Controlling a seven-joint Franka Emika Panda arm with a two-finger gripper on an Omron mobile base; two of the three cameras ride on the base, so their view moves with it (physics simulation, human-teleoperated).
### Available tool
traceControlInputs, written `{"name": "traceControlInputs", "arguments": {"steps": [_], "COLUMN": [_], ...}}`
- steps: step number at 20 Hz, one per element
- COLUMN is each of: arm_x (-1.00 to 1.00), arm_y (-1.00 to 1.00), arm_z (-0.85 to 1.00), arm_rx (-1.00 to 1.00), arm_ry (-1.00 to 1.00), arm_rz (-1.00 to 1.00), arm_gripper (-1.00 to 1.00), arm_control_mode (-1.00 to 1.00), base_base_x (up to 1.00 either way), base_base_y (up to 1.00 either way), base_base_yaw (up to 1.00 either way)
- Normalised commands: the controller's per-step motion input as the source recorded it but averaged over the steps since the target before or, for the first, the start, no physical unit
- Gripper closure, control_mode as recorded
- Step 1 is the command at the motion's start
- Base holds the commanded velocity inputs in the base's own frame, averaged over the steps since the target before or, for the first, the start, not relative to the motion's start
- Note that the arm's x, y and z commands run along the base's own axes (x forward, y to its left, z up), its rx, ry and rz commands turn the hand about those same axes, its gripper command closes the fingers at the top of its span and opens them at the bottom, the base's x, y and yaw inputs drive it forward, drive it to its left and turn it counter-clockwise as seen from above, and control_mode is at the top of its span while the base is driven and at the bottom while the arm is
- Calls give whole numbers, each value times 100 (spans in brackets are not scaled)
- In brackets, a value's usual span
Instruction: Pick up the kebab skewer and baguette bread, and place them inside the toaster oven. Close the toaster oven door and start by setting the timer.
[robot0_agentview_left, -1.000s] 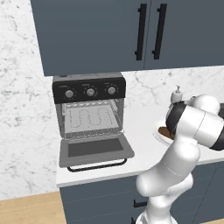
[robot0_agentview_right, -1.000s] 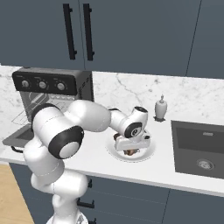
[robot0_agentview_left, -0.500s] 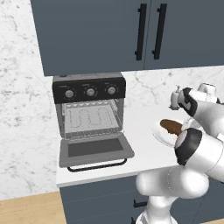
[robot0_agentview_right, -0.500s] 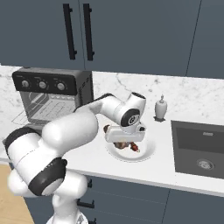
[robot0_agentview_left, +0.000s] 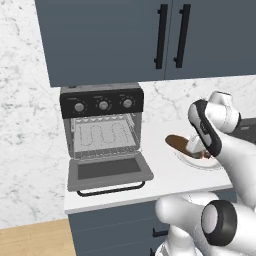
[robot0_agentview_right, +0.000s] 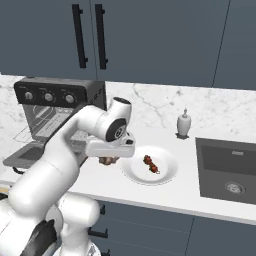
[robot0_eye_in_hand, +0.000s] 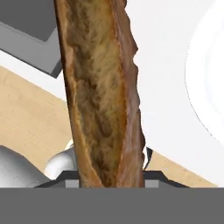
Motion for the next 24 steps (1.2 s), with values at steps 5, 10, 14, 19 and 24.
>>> {"name": "traceControlInputs", "arguments": {"steps": [5, 10, 14, 19, 24], "arm_x": [-18, -5, -13, 21, 40], "arm_y": [100, 100, 94, 99, 97], "arm_z": [17, 42, 43, 6, 0], "arm_rx": [0, 1, 0, 0, 0], "arm_ry": [-1, 0, 0, 3, 5], "arm_rz": [-15, -11, -12, -17, -23], "arm_gripper": [100, 100, 100, 100, 100], "arm_control_mode": [-100, -100, -100, -100, -100], "base_base_x": [0, 0, 0, 0, 0], "base_base_y": [0, 0, 0, 0, 0], "base_base_yaw": [0, 0, 0, 0, 0]}}
